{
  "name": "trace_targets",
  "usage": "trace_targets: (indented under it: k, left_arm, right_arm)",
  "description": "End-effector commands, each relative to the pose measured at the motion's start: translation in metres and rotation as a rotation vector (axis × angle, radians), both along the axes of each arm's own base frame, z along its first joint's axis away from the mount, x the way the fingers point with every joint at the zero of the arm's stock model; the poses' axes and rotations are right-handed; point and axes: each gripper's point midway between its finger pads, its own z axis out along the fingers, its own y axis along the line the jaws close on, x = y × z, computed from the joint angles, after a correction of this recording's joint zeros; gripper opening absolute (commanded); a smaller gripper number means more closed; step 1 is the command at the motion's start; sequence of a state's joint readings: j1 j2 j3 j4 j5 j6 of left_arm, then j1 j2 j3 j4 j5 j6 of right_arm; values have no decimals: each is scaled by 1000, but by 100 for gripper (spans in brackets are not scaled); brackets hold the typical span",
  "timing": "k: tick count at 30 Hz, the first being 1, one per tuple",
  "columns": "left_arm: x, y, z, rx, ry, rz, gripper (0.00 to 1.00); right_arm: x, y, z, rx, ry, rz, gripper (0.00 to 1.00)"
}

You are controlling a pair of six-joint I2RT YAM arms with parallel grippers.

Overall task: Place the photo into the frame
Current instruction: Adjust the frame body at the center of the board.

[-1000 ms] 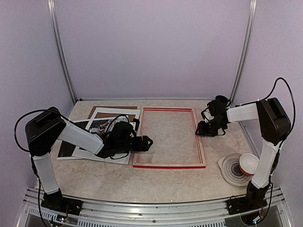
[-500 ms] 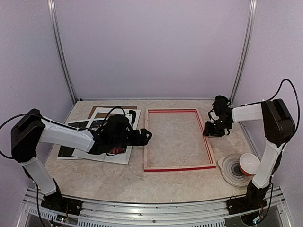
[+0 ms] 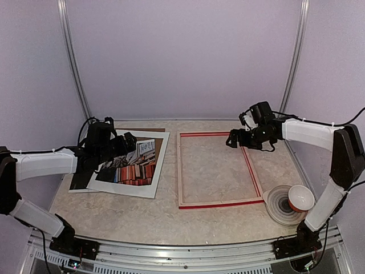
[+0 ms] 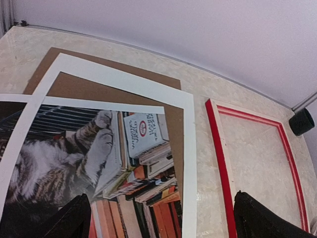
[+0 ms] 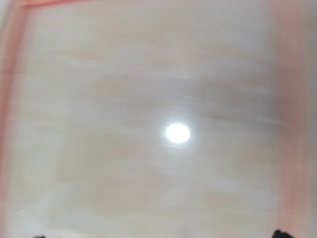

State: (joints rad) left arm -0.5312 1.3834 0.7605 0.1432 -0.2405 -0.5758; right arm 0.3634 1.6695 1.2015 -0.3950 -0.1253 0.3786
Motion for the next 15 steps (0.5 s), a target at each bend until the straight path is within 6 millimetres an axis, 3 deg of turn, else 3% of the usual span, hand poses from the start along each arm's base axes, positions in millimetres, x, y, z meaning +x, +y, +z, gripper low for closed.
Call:
trace_targets:
  k: [1,8,11,15]
  left_arm:
    - [-3,52,-5,16,24,150,99]
    - [-2,93,-31,0,76,283,99]
    - [0,104,-46,-5,107,323,99]
    - [2,111,-58,-10,129,358,99]
  right_arm:
    - [-20,80,38,170,-18,157,99]
    - [-53,192,57,334,20,356,99]
    - [-65,233,52,358,62,414,99]
    - [-75,271,35,385,130,448,99]
